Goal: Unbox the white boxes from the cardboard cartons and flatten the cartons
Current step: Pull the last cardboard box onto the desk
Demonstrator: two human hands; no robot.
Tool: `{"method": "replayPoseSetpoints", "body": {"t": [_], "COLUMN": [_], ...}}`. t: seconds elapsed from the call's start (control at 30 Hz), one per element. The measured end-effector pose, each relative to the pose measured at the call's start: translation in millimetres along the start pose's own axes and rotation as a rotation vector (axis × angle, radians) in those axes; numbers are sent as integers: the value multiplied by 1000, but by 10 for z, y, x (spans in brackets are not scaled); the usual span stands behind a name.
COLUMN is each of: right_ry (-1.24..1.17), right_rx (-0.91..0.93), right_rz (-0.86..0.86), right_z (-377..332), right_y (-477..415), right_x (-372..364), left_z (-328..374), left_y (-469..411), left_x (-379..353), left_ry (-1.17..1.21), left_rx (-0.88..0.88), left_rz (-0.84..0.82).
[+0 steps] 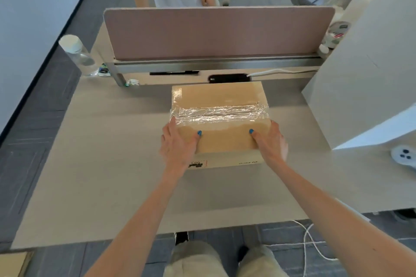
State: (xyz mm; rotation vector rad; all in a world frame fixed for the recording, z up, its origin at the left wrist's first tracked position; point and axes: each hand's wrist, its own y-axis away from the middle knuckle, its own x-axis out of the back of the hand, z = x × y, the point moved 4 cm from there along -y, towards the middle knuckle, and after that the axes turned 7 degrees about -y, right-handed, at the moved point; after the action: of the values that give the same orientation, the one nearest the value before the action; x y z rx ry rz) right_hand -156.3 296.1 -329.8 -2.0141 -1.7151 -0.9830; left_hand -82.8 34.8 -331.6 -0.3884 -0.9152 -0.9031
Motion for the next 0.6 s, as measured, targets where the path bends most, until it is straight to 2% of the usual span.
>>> {"method": "replayPoseSetpoints", "body": {"t": [0.17, 0.37, 0.53, 0.6], "right_ry": [16, 15, -36, -72], "right_rx": [31, 48, 63, 60], "right_rz": [-20, -29, -114, -148], "right_z": [528, 968, 1051, 1070], "right_y": [77, 131, 104, 84], "right_x": [537, 946, 1048, 1068], "left_z": [293, 505, 526, 541], "left_y": [717, 1177, 1169, 1152], "left_x": [-274, -530, -583, -547], "left_ry": [54, 69, -196, -322], "left_rx": [14, 28, -7, -19], "left_rz": [44, 9, -70, -46]}}
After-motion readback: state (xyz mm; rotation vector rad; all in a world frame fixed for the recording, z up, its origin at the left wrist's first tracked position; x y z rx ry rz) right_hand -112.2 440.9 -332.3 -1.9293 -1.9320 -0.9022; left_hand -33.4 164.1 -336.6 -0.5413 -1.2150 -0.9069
